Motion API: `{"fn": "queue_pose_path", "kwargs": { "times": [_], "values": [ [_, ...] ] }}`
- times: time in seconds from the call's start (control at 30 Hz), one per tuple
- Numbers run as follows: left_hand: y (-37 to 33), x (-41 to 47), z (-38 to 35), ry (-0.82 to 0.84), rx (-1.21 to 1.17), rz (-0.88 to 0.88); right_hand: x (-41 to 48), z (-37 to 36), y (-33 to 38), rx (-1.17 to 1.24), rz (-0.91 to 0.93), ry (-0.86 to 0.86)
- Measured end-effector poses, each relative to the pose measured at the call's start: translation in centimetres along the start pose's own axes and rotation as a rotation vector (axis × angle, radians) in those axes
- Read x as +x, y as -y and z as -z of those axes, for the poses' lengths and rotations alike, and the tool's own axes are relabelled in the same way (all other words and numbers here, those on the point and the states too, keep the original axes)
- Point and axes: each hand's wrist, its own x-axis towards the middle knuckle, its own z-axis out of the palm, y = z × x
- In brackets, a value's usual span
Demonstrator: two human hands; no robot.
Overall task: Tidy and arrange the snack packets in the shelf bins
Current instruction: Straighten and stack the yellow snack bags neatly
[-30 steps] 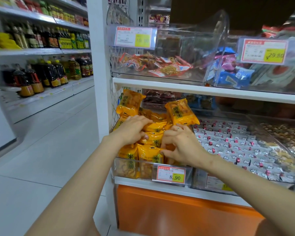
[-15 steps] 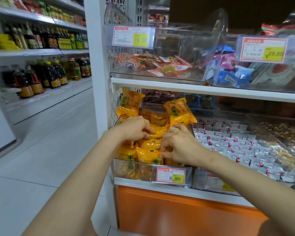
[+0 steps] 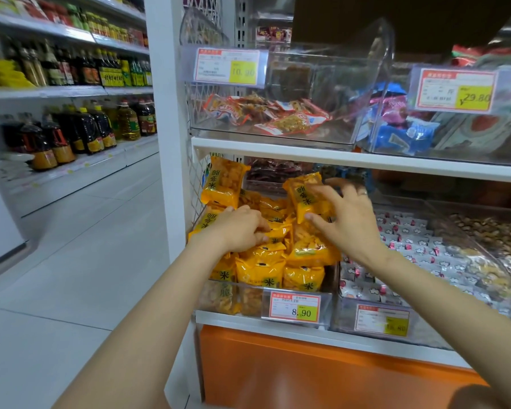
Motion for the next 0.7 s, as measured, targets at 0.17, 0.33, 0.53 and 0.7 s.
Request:
{"fn": "queue_pose_path", "kwargs": {
  "times": [0.17,0.33,0.53,0.7],
  "values": [
    [1.0,-0.6,-0.6,-0.167,-0.251,-0.005,1.4,-0.8,-0.7,-0.051,-0.178,0.247],
    [0.9,-0.7,-0.3,-0.402,-0.346,0.039,2.3,-1.7,-0.1,-0.029,-0.245,0.172],
    [0.1,-0.5,0.2,-0.461,-0.541,0.109,2.7,-0.8,-1.1,0.699,-0.241,0.292],
    [-0.1,-0.3,0.8,-0.342,-0.677,0.05,2.0,0.4,-2.6,0.942,-0.105,0.56]
  ]
}}
